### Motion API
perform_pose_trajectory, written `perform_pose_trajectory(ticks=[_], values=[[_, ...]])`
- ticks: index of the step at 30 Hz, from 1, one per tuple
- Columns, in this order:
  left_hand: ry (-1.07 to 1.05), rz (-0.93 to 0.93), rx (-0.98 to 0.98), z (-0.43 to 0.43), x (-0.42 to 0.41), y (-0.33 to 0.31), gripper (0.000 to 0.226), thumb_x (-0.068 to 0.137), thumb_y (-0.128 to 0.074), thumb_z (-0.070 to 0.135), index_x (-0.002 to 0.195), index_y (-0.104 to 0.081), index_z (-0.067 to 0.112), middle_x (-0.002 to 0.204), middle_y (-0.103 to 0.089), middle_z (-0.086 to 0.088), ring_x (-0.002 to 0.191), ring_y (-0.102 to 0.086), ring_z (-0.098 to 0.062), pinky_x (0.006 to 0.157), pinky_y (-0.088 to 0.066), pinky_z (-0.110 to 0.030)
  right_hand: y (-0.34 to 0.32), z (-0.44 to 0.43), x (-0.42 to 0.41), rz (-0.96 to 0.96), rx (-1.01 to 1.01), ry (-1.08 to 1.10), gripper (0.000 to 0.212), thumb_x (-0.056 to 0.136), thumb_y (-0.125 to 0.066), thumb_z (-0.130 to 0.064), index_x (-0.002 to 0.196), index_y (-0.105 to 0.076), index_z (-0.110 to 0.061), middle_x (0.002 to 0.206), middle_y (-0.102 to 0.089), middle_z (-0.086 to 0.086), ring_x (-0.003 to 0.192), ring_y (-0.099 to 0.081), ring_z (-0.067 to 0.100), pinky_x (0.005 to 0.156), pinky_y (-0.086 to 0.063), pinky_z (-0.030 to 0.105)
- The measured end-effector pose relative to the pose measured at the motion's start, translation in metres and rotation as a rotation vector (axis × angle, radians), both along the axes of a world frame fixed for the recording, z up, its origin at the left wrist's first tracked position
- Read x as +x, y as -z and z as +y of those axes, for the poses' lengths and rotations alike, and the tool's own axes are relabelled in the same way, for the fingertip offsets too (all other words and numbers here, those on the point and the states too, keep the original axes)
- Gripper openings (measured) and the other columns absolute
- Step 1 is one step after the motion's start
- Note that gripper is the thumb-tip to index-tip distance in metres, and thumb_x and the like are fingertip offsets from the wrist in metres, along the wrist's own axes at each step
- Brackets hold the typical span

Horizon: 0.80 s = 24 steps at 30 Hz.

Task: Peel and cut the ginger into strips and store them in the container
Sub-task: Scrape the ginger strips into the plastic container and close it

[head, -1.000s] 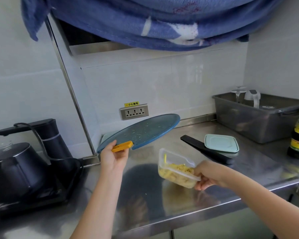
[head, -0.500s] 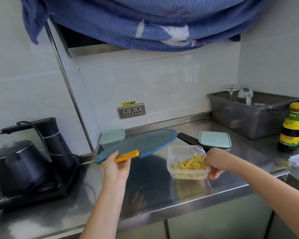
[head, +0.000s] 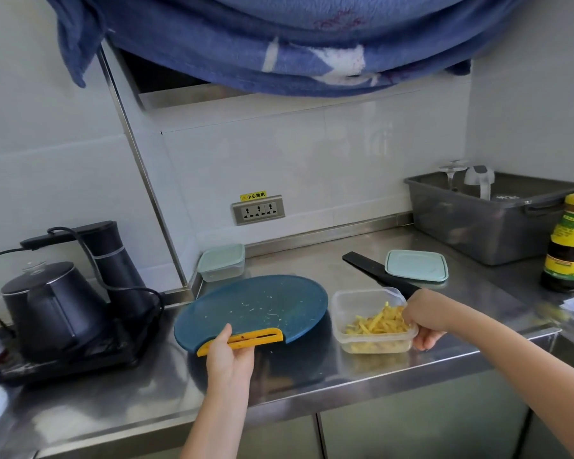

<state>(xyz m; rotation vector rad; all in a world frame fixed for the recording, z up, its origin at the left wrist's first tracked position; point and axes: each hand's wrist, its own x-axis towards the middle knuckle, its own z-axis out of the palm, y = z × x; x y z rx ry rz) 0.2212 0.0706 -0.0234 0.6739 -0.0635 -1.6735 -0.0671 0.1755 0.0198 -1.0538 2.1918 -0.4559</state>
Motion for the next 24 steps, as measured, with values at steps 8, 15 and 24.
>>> perform_pose_trajectory(ticks=[8, 15, 24], values=[[0.393, -0.232, 0.139, 0.023, 0.017, -0.005, 0.031, 0.099, -0.045, 0.013, 0.124, -0.045, -0.005, 0.122, -0.056, -0.024, 0.119, -0.052, -0.041, 0.101, -0.040, -0.053, 0.001, -0.002, -0.007, -0.019, -0.017, -0.030, 0.015, 0.084, -0.036, 0.003, 0.077, -0.049, -0.001, 0.060, -0.054, 0.018, 0.035, -0.045, 0.019, 0.043, -0.041, 0.021], [0.824, -0.423, 0.090, 0.029, 0.047, -0.019, 0.048, 0.094, -0.048, 0.020, 0.125, -0.044, -0.017, 0.119, -0.056, -0.037, 0.098, -0.064, -0.047, 0.071, -0.057, -0.052, 0.004, -0.003, -0.009, 0.042, -0.024, -0.045, 0.021, 0.096, -0.042, -0.012, 0.085, -0.056, -0.001, 0.060, -0.060, 0.016, 0.041, -0.050, 0.022, 0.044, -0.045, 0.021], [1.094, -1.129, -0.348, 0.026, -0.019, -0.057, 0.035, 0.095, -0.053, 0.028, 0.102, -0.069, -0.002, 0.095, -0.072, -0.018, 0.081, -0.071, -0.026, 0.069, -0.059, -0.031, 0.000, -0.013, -0.049, 0.409, -0.209, -0.038, 0.037, 0.098, -0.050, -0.034, 0.084, -0.070, -0.006, 0.075, -0.067, 0.007, 0.066, -0.059, 0.020, 0.061, -0.048, 0.027]])
